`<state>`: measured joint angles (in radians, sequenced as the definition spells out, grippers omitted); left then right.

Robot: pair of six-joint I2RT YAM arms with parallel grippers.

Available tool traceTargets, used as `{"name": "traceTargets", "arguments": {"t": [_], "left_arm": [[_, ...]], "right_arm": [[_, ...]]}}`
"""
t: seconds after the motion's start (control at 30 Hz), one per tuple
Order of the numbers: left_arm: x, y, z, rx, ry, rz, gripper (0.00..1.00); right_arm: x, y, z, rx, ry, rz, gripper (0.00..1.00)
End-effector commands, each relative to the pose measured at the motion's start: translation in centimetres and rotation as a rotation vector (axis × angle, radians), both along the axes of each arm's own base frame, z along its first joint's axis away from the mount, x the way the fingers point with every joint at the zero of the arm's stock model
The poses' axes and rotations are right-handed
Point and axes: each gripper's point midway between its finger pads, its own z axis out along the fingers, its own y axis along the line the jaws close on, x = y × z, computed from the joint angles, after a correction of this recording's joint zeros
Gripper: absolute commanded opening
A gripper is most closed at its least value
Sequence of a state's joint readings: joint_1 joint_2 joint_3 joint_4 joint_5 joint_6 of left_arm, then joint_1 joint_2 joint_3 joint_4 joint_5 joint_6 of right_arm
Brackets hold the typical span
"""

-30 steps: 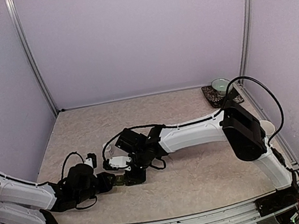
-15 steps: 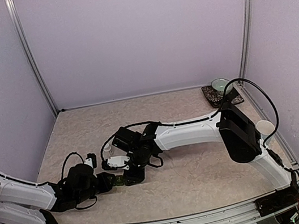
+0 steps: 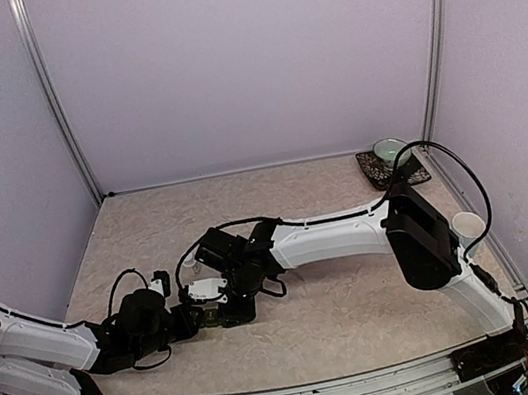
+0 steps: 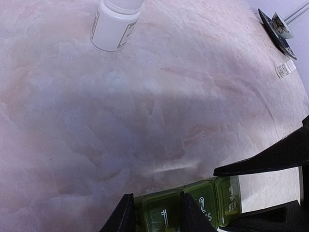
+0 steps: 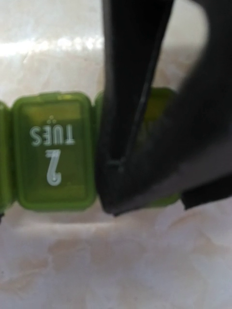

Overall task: Sort the pills into containers
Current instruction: Close the pill container on the pill container.

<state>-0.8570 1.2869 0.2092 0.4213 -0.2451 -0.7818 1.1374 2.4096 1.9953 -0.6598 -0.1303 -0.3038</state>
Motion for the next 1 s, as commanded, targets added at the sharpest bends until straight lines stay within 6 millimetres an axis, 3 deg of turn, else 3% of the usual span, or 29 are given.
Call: {"name": "traceTargets", "arguments": {"t": [0.0,0.17,0.3,0.47,0.57,0.97], "left_arm": [[-2.3,-1.6,-0.9,-0.024,0.065,-0.113,0.31],[-2.2,-1.7,-0.9,-0.023,0.065,-0.116,0.31],[-2.2,-1.5,-1.0,-0.016,0.066,-0.110,0.31],[-2.2,-1.0,-1.4,0.005,0.074,-0.088,0.31],[-2.1,-0.7,-1.4,0.011,0.073,-0.076,0.31],[-1.8,-0.5,-0.9,0.019,0.064,-0.061,0.31]], "right_arm": [[1.1,-1.4,-6.2,-0.122,-0.054,-0.002,0.31],[0.6,-1.3,-6.5,-0.140,-0.032,0.036,0.32],[0.7,-1.4,-5.9,-0.136,-0.033,0.037,0.41],[0.5,-1.3,-3.1,-0.066,-0.024,0.032,0.61],[0.3,-1.6,-1.8,-0.049,-0.013,0.031,0.69],[-0.8,-3.2,3.3,0.111,0.111,0.023,0.77]]}}
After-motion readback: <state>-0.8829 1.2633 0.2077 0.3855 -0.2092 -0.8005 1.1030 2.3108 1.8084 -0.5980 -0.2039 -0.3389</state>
